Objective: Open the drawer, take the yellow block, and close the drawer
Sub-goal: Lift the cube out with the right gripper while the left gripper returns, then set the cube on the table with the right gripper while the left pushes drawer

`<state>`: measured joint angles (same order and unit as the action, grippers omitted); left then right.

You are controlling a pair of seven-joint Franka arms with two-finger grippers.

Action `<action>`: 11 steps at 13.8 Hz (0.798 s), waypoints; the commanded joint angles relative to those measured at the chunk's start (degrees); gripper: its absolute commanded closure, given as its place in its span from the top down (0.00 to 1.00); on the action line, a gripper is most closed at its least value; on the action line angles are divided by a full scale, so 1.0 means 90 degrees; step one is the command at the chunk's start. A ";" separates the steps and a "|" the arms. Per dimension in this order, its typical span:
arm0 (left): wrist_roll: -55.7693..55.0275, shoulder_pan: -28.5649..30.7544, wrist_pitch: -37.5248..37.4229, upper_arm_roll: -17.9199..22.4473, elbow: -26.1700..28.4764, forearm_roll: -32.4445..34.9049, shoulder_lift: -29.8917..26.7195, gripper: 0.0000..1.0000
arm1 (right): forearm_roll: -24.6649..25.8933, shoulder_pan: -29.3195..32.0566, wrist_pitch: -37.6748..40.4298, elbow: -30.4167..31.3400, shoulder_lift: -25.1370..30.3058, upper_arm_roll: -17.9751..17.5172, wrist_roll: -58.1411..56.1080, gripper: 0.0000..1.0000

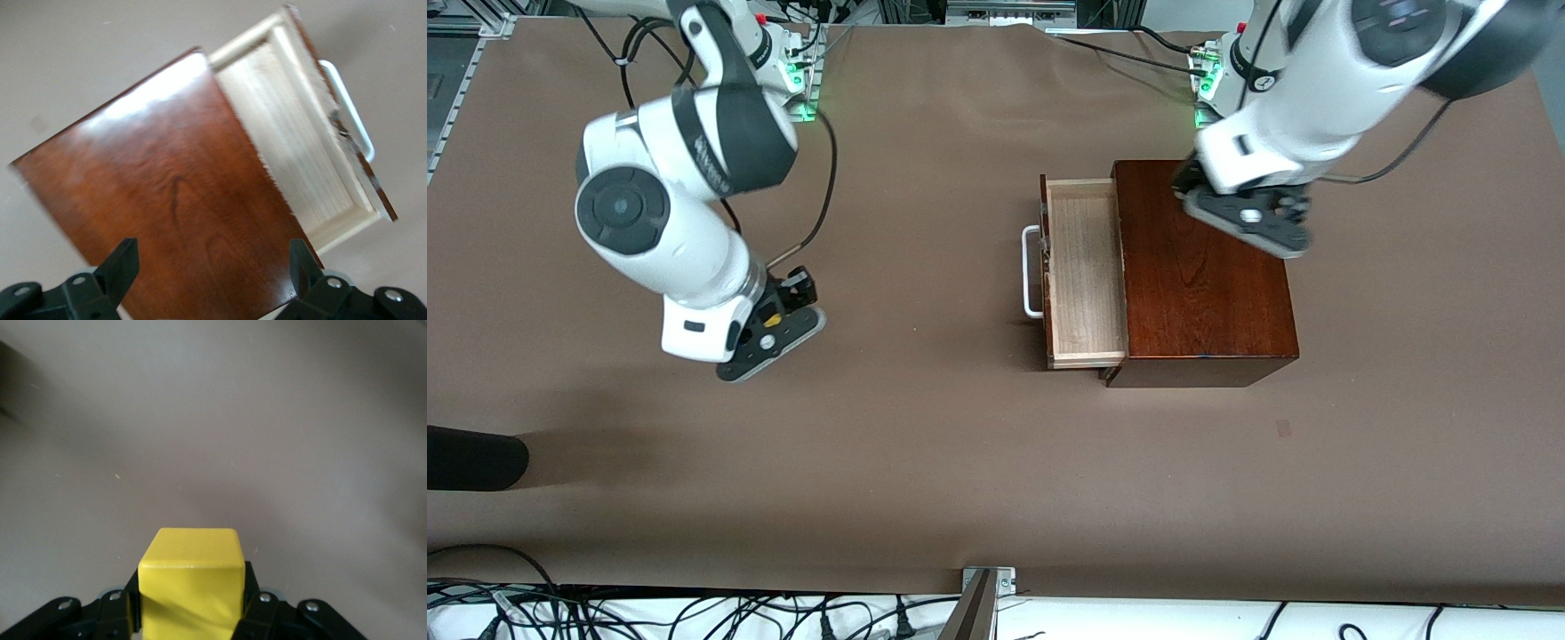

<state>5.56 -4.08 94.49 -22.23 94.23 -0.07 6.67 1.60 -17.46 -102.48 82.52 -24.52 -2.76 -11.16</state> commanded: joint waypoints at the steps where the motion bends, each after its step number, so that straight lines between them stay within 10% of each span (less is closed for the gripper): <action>1: 0.0447 0.0062 -0.0079 -0.0312 -0.0760 -0.0158 0.0798 1.00 | -0.0158 0.0250 -0.0477 0.1463 0.0713 -0.0045 0.0634 0.00; 11: 0.3584 -0.1344 0.1236 -0.0576 -0.1758 -0.0363 0.2987 1.00 | -0.0246 0.0905 -0.3852 0.4314 0.0557 0.0404 0.0957 0.00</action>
<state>27.71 -15.27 103.19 -27.73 82.38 -2.32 28.73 0.32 -10.42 -130.38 115.56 -20.76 1.54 -3.23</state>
